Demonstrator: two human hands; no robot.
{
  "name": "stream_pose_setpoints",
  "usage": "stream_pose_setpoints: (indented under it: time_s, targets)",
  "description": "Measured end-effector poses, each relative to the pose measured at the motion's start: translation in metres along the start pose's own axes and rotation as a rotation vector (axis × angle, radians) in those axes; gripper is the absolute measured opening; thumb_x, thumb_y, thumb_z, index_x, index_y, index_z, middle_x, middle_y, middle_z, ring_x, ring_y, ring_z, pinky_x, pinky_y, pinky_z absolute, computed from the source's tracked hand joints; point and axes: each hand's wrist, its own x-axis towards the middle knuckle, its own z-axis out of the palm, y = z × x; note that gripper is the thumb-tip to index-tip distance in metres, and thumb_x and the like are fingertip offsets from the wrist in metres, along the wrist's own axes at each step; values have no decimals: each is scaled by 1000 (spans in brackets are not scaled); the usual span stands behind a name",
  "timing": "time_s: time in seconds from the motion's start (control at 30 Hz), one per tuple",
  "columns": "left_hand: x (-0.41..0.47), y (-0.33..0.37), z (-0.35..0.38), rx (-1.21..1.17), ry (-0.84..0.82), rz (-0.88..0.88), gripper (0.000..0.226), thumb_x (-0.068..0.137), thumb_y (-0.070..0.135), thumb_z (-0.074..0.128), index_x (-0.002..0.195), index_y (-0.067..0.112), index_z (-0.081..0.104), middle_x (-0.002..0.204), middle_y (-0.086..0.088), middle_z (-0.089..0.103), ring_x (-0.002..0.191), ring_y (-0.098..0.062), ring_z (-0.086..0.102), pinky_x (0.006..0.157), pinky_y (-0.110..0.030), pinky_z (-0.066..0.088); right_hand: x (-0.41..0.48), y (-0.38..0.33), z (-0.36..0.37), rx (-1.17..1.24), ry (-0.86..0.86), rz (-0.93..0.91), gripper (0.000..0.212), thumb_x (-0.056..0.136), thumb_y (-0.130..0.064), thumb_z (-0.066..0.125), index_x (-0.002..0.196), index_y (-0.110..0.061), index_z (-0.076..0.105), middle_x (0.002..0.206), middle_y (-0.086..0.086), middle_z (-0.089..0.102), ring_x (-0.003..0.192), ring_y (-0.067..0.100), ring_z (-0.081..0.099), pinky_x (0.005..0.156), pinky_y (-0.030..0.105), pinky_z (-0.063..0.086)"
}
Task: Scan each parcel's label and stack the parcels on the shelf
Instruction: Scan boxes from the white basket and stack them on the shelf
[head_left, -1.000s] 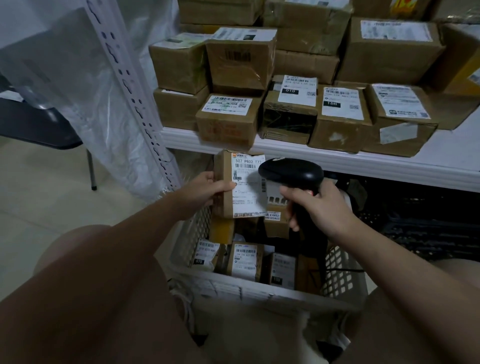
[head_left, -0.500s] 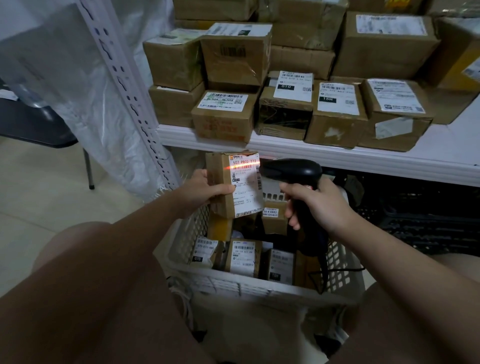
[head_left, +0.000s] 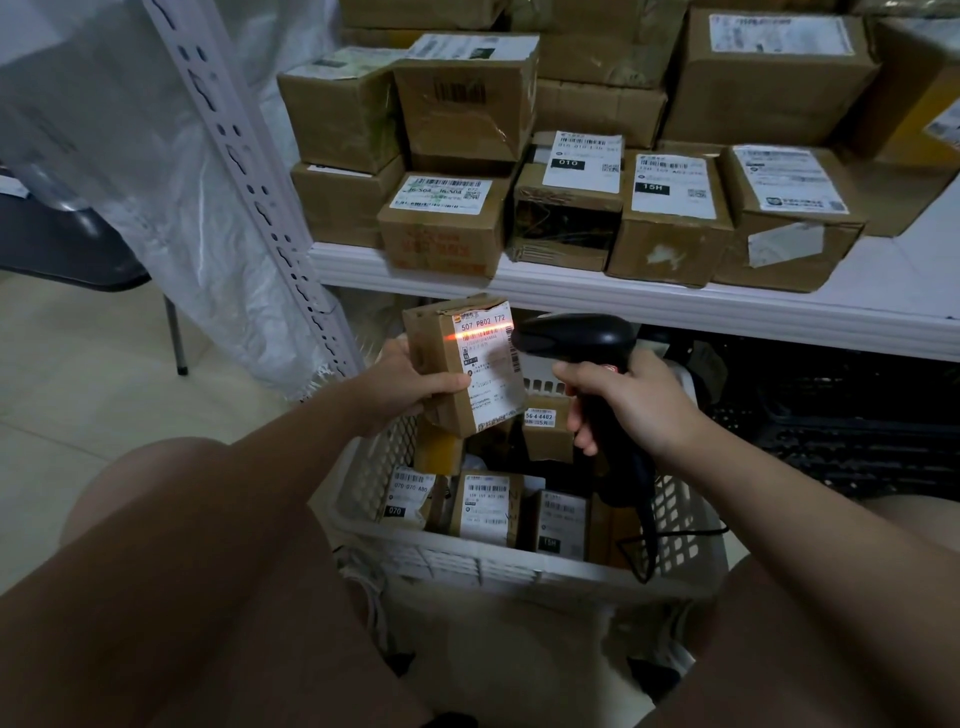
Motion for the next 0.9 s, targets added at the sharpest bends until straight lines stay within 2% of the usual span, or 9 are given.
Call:
stream_pose_setpoints:
  time_s: [0.07,0.13,0.2,0.37,0.63,0.73,0.83,0.9]
  targets:
    - [1,-2,-1,18,2,-31,38,81,8,72,111,16,52,117,-10,63,107,-24,63,76,-31,58,0,0,0,-1,0,2,23,91,-24,65,75,-7,59,58,18,60,46,27,56,50,32,49]
    - [3,-5,-4,55,-19,-91,50,78,16,76,123,14,54,120,-7,64,109,-23,63,79,-34,58,-1,-1,0,-8,1,5,22,91,-23,65,76,-7,60,58,18,60,45,26,56,49,32,49]
    - [4,-8,-8,71,-10,-163,53,80,16,75,128,13,53,120,-7,64,105,-21,64,75,-31,57,-1,-1,-1,-18,0,9,22,91,-23,65,77,-6,59,58,18,59,45,26,56,48,32,49]
    - [3,-8,-10,83,101,-303,47,80,18,75,122,10,56,110,-9,67,92,-20,66,54,-25,56,-1,-1,0,-17,-7,35,22,90,-22,66,77,-6,58,61,22,58,44,26,54,48,32,47]
    - [2,-7,-8,77,139,-325,38,82,14,73,116,9,57,95,-6,65,79,-15,63,46,-22,53,1,3,0,-17,-20,38,14,91,-20,65,80,-15,58,60,22,58,43,26,55,46,30,47]
    - [3,-8,-9,116,152,-310,41,79,19,76,115,11,58,99,-8,67,85,-18,66,56,-27,56,2,4,-1,-10,-32,34,13,91,-20,65,81,-16,58,60,21,59,43,25,56,45,29,48]
    - [2,-5,-10,115,83,-250,54,75,26,79,122,13,57,113,-11,68,102,-25,67,82,-41,58,2,3,-1,3,-44,19,11,91,-20,66,83,-15,60,60,19,60,44,25,56,46,30,49]
    - [-3,1,-4,82,0,-191,57,77,29,77,127,14,53,119,-8,66,107,-23,65,86,-39,56,1,2,-1,6,-52,7,12,91,-20,66,84,-11,61,60,18,60,45,25,56,47,30,49]
